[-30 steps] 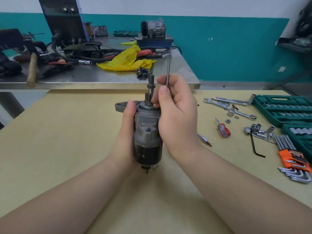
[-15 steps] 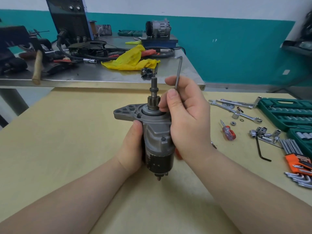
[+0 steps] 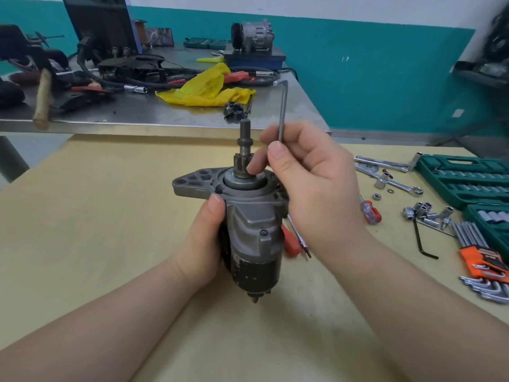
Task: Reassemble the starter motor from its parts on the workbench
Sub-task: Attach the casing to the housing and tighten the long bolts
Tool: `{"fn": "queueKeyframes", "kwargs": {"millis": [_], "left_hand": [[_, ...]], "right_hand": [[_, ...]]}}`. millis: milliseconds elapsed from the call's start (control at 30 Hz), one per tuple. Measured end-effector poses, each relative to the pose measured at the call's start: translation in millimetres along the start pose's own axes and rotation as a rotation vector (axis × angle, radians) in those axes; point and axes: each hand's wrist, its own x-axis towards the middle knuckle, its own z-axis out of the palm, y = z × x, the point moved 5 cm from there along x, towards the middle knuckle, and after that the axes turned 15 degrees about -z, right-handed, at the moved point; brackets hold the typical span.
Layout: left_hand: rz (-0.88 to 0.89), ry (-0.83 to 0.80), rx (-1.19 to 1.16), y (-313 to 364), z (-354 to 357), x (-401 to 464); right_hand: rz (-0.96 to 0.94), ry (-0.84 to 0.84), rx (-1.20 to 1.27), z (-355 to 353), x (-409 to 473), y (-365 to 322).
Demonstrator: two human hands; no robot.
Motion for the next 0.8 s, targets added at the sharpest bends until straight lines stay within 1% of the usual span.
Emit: {"fn": "queueKeyframes", "kwargs": {"millis": [67, 167, 267, 367, 467, 600, 733, 800], "left_hand": [[-0.038, -0.021, -0.007, 1.5, -1.8, 1.1], [-0.034, -0.068, -0.013, 5.4, 2.9, 2.5], [-0.039, -0.102, -0.06, 12.6, 10.8, 1.1], [-0.065, -0.092, -0.071, 19.7, 11.6, -0.8], [-0.122, -0.062, -0.14, 22.4, 13.4, -1.6], [-0.171, -0.003, -0.193, 22.9, 15.7, 0.7], [-0.142, 0.033, -0.221, 24.3, 13.9, 2.6], [-0.149, 0.043, -0.23, 24.7, 14.0, 2.4]], "right_hand": [[0.004, -0.097, -0.097, -10.5, 11.3, -5.3], [0.016, -0.223, -0.236, -21.8, 24.3, -16.0], [0.016, -0.319, -0.314, -23.8, 27.4, -22.5], [0.048, -0.345, -0.304, -24.7, 27.5, -25.3], [0.076, -0.345, -0.292, -24.5, 24.8, -28.1], [0.008, -0.334, -0.349, -23.1, 22.6, -34.1], [-0.104, -0.371, -0.406, -21.2, 21.4, -43.5], [-0.125, -0.408, -0.412, -20.4, 22.2, -45.7]]}}
